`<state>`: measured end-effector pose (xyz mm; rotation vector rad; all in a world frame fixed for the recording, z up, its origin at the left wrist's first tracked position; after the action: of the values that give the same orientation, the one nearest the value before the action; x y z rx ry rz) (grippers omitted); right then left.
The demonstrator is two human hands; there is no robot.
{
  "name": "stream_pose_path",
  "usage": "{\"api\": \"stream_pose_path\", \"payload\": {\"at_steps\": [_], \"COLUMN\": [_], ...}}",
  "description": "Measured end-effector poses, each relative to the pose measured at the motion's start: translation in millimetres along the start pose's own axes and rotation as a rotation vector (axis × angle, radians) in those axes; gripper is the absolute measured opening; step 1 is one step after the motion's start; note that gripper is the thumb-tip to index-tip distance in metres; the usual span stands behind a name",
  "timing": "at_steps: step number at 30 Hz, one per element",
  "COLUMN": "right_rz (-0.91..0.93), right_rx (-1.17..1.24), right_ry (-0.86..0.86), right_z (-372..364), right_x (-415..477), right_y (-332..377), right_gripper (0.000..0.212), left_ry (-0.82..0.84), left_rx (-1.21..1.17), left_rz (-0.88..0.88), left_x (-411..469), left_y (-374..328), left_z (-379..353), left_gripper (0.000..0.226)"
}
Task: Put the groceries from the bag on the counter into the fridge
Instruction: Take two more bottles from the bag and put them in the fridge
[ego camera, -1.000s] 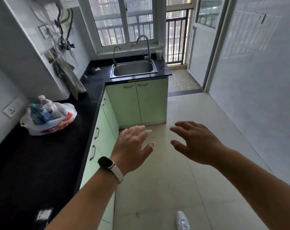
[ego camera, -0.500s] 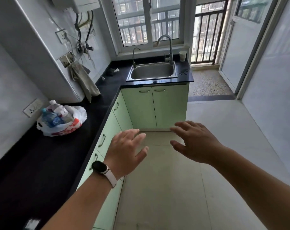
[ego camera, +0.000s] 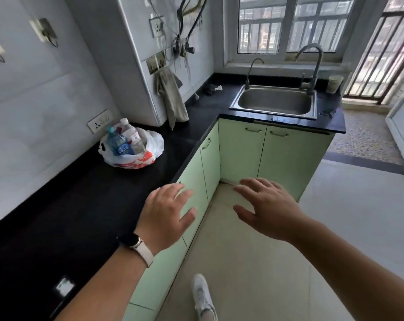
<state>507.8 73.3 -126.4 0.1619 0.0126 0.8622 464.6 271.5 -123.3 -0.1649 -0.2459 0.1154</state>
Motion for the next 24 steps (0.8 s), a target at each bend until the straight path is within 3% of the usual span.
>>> {"api": "stream_pose_path", "payload": {"at_steps": [11,24], "right_rz": [0.075,0.239], "right_rx": [-0.028,-0.081], "right_ry": [0.060,-0.077], "right_z": [-14.8,9.8], "right_x": [189.9,349.9], "right_y": [-31.6,-1.3], "right_gripper": [0.066,0.062], "left_ry": [0.001,-0.084], "left_rx": [-0.070,0.000], "left_rz": [0.095,0.115], "left_x": [145.0,225.2], "left_y": [109.2,212.7], "left_z": [-41.5,-16.3], "left_gripper": [0.046,0.043]}}
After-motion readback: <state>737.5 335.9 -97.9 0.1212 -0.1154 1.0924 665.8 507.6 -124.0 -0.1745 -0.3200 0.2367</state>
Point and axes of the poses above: each hand's wrist, its own x-axis towards the middle knuckle, its own z-axis out of the back of the hand, y = z × x, the point moved 9 cm from there along x, towards the middle knuckle, and after that the axes turned 15 degrees about z, right-handed, at the moved point
